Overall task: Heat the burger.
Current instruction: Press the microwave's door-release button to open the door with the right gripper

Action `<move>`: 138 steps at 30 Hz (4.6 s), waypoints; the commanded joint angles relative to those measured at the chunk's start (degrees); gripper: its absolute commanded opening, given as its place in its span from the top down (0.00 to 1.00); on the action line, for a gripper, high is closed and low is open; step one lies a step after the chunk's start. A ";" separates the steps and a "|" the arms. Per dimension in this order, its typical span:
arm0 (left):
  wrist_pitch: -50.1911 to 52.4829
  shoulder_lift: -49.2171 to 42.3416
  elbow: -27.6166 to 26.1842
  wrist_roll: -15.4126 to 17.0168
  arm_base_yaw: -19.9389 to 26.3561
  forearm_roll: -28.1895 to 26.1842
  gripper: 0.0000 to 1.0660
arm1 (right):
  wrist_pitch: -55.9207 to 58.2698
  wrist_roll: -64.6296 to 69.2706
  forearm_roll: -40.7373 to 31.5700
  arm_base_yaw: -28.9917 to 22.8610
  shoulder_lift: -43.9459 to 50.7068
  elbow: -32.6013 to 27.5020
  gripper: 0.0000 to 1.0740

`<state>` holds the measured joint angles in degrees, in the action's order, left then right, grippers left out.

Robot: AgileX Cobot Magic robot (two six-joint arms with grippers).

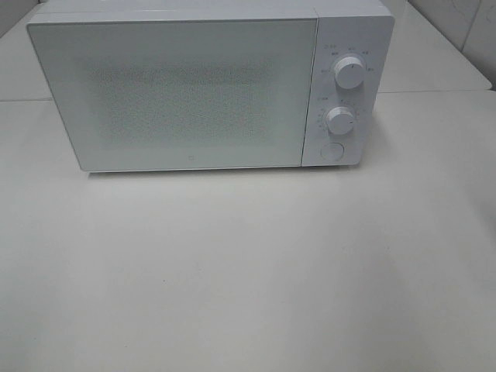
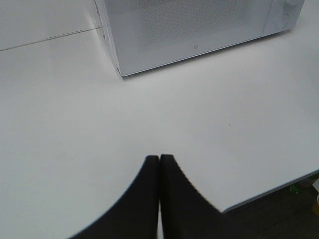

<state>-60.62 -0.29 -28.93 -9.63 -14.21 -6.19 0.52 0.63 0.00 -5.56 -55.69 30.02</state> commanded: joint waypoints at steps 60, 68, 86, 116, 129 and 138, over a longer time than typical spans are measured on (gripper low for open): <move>0.86 -1.20 0.11 0.29 0.17 -0.06 1.00 | -48.01 56.04 -5.73 -21.43 -54.37 6.19 1.00; 0.86 -1.20 0.11 0.29 0.17 -0.06 1.00 | -48.93 55.35 -12.61 -21.03 -55.06 6.30 1.00; 0.86 -1.20 0.11 0.29 0.17 -0.06 1.00 | -51.57 54.37 -15.24 -19.02 -58.50 9.51 1.00; 0.86 -1.20 0.11 0.29 0.17 0.00 1.00 | -50.53 61.54 -13.12 -19.02 -63.48 16.21 1.00; 0.86 -1.20 0.11 0.29 0.17 0.00 1.00 | -51.85 59.99 -16.62 -19.02 -63.66 17.25 1.00; 0.86 -1.20 0.11 0.29 0.17 0.00 1.00 | -51.39 56.67 -16.73 -19.02 -63.83 20.28 1.00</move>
<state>-60.62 -0.29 -28.93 -9.63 -14.21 -6.19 -43.72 58.61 -16.79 -24.87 -119.98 47.61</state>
